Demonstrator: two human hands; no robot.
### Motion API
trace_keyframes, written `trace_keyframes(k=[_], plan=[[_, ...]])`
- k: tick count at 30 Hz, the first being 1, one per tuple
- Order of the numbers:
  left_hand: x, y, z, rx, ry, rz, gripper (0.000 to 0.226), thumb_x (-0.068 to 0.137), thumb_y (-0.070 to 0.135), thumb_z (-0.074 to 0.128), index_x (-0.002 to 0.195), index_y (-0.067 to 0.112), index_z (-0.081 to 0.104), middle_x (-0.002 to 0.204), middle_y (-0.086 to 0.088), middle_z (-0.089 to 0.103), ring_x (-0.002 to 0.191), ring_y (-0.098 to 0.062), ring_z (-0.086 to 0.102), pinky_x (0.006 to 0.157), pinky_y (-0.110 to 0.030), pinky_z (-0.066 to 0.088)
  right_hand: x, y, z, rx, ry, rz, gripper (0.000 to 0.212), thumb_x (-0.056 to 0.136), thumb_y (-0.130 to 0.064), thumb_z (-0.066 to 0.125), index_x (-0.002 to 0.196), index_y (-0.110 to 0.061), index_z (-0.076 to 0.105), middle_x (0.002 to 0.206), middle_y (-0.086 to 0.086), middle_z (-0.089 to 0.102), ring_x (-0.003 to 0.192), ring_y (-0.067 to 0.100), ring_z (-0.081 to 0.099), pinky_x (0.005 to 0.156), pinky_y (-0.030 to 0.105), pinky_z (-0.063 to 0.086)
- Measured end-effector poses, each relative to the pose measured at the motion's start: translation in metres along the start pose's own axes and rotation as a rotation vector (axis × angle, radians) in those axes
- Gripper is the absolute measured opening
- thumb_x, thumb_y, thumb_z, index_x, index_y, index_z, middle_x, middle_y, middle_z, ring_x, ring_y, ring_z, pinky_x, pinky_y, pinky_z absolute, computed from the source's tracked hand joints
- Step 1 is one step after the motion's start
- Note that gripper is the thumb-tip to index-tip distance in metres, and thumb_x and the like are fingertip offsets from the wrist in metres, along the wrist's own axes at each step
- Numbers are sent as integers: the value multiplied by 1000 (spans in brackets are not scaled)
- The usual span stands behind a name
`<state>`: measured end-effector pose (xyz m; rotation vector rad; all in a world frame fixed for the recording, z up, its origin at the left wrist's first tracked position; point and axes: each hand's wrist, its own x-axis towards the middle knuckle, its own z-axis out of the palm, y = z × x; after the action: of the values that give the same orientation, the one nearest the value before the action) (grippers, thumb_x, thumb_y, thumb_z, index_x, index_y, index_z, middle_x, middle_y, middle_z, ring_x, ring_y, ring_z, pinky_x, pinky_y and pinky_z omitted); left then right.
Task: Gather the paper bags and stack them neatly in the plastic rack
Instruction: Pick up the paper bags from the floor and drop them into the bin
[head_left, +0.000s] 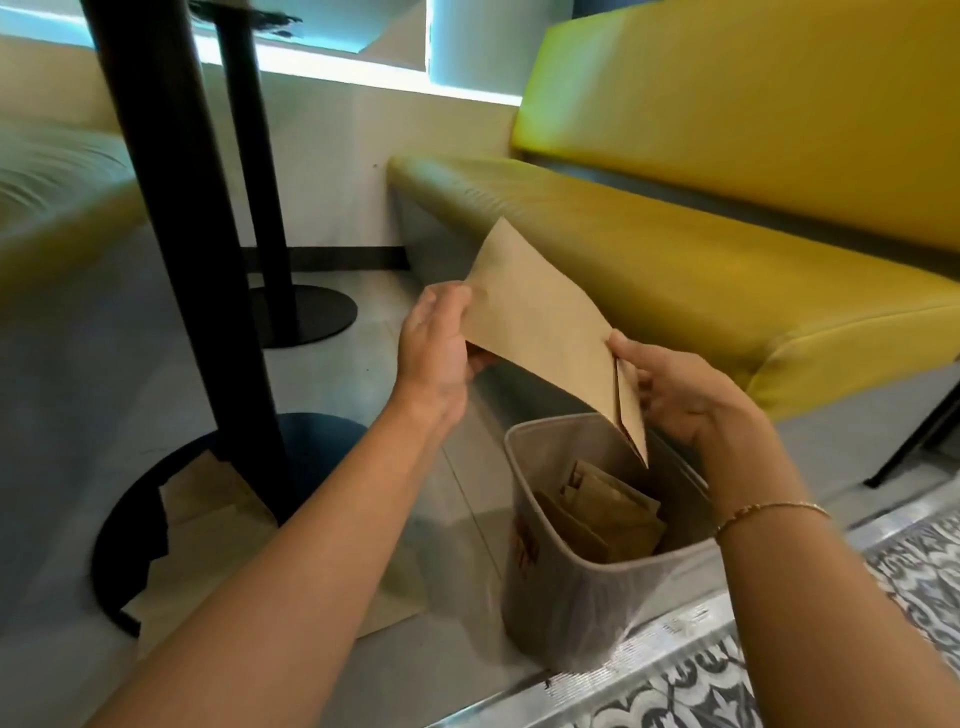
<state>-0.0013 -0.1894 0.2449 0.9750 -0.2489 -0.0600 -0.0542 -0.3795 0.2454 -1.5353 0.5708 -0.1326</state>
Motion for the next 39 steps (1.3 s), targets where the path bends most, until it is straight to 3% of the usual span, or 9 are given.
trace_keyframes(k=[4,7,9,13,17,22,27,32,39], plan=[[2,-17,-6,63,9,-25,4,95,20,47,93,19,50,94,-3,57,87,-16,59,66,-31,55,1,-4,-9,5,158,-47,34,79,-6,68,112,-14,62,107,5,56,94,22,54,75,32,49],[4,-38,-20,339,42,-114,10,94,19,52,104,18,51,102,-2,59,92,-15,62,68,-25,57,3,-10,-21,-229,343,-167,17,85,1,60,89,-15,65,100,6,59,77,16,53,61,27,46],[5,-53,-32,495,79,-195,22,92,17,54,114,20,50,101,-1,60,88,-13,62,70,-25,55,3,-15,-26,-430,446,-240,21,85,2,57,79,-17,65,101,7,61,88,22,58,70,34,52],[5,-77,-54,703,134,-281,23,91,18,55,111,25,48,92,-2,59,83,-15,61,79,-34,56,4,-18,-28,-876,541,-267,37,83,0,53,108,-23,67,116,12,60,106,32,56,89,44,51],[-1,-93,-73,825,75,-360,23,86,19,56,109,20,53,98,-5,60,83,-21,61,81,-41,57,13,9,-7,-1113,395,-186,29,84,-5,57,107,-20,69,116,13,61,107,34,56,86,38,48],[-12,-102,-115,1012,74,-387,8,85,16,57,90,22,55,93,-3,54,83,-23,55,73,-28,48,30,61,24,-1124,250,-58,23,88,-6,55,109,-9,63,85,6,55,73,20,55,65,31,48],[-17,-105,-167,1145,149,-441,34,87,10,55,61,25,41,77,-11,51,69,-23,49,66,-35,50,36,29,41,-1146,206,-109,22,78,-11,65,99,-12,70,101,14,64,91,32,62,83,44,55],[-8,-107,-178,1178,139,-395,38,89,11,54,59,26,35,81,-11,48,74,-20,49,82,-43,52,27,-21,30,-1222,240,-229,14,79,-12,65,88,-21,72,96,13,64,91,35,61,86,46,53],[-7,-119,-169,1248,4,-362,22,89,14,53,75,24,40,81,-3,43,73,-18,40,66,-26,37,40,38,51,-1372,130,-47,28,78,-10,64,106,-11,67,101,8,64,90,26,61,83,35,53]])
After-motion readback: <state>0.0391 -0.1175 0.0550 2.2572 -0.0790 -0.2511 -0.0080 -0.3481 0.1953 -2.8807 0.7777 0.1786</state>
